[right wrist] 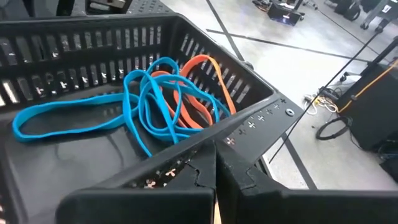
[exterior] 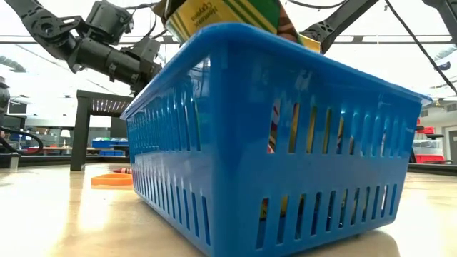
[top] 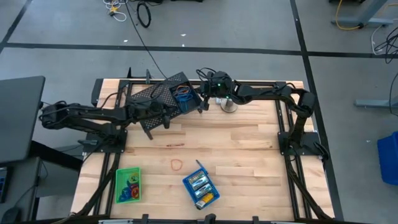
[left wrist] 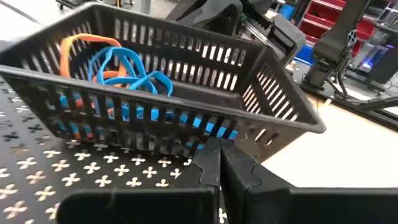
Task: Pick & Place Office Desk Supplies
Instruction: Put the black bin with rubber bands on the shelf
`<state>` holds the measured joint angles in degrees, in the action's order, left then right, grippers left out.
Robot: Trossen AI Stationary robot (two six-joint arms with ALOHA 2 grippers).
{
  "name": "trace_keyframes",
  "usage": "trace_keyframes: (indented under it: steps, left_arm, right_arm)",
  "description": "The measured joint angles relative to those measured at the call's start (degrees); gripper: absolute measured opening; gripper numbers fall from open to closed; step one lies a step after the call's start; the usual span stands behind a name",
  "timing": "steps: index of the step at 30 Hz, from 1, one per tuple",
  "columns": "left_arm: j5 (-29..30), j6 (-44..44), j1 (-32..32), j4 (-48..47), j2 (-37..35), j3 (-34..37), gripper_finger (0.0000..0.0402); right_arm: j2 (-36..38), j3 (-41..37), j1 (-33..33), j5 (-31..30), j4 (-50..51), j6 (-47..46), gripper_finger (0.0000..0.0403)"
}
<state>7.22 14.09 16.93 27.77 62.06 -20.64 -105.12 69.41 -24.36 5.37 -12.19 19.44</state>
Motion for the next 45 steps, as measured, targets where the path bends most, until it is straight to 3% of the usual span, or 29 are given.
trace_keyframes:
  steps: [9,21,33,45]
  left_arm:
    - [1.3,-1.2,0.0,1.7,5.7,-3.6,0.0001]
    - [7.6,0.5,0.0,-4.5,5.0,-5.0,0.0001]
    - [9.8,0.5,0.1,-4.6,5.0,-5.0,0.0001]
    - [11.0,0.9,0.0,-5.2,5.0,-5.0,0.0012]
  right_arm:
    - [0.0,0.0,-0.4,-0.4,0.1,1.7,0.0000]
    - [0.1,0.0,-0.4,-0.2,-0.5,2.5,0.0000]
    - [-0.4,0.1,-1.0,0.9,-0.5,2.1,0.0000]
    - [-1.0,0.1,-0.4,-2.8,-0.4,2.3,0.0012]
